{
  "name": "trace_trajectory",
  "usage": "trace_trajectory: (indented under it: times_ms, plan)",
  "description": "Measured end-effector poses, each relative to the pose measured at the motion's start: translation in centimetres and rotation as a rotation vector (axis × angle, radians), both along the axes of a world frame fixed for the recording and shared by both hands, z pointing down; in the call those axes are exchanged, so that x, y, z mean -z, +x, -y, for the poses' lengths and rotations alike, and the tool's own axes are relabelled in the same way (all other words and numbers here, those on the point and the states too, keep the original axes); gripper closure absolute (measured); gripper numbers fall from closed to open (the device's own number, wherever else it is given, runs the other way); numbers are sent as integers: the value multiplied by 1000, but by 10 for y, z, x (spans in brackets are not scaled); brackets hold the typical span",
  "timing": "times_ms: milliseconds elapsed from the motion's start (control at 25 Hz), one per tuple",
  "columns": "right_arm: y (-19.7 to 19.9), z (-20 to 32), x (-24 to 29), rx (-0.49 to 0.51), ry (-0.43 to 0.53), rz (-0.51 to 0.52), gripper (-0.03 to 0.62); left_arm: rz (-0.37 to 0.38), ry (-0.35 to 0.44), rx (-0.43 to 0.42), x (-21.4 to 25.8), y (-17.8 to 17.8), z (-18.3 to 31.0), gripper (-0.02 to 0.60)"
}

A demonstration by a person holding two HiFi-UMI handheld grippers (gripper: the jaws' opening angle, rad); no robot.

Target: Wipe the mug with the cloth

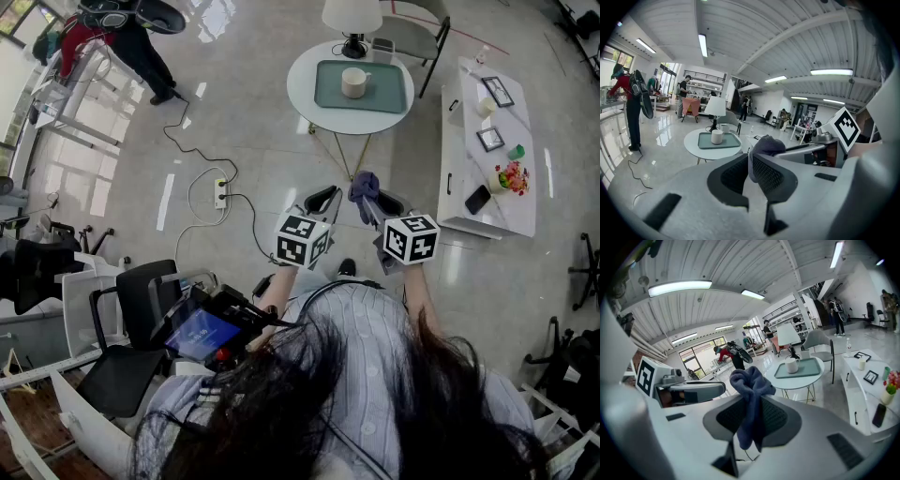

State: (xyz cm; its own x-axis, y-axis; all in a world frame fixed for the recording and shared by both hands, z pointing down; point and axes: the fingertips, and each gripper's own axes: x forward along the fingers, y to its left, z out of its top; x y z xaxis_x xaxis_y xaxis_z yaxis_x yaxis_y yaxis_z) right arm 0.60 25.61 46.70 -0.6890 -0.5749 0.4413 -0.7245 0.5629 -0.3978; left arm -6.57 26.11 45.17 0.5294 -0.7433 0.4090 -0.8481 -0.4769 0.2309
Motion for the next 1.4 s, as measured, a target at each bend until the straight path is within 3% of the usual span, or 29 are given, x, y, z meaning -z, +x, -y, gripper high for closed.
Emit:
trace_trajectory:
  times_ms: [920, 1400]
  plan:
    - [19, 5, -8, -3, -26, 32, 487, 35, -21, 19, -6, 15, 0, 546]
    - [29, 59, -26, -40, -61, 37, 488, 41, -44, -14, -23, 17, 64, 546]
